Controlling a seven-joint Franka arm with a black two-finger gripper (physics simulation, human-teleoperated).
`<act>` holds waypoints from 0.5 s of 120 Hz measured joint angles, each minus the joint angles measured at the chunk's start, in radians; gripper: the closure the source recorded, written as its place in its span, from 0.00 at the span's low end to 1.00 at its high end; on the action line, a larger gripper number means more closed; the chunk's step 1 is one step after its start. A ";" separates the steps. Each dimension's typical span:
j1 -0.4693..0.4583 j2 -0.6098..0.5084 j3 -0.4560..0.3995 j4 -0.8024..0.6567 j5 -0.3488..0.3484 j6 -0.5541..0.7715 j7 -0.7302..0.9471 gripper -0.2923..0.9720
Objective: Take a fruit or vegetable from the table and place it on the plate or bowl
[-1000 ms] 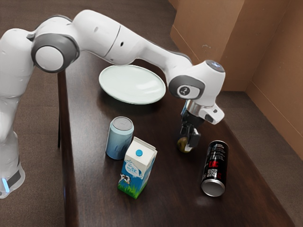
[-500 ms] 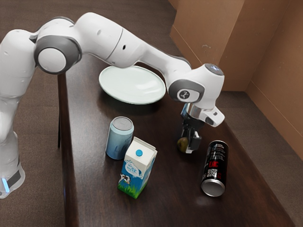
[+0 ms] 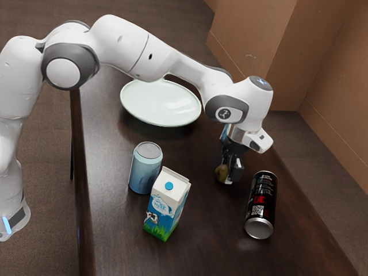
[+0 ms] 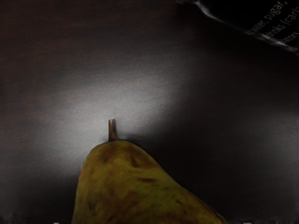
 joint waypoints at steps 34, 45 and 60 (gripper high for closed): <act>0.003 -0.078 0.069 0.081 0.004 -0.160 -0.003 0.45; 0.007 -0.110 0.138 0.078 0.001 -0.204 -0.002 0.45; 0.007 -0.151 0.218 0.069 0.001 -0.257 -0.001 0.45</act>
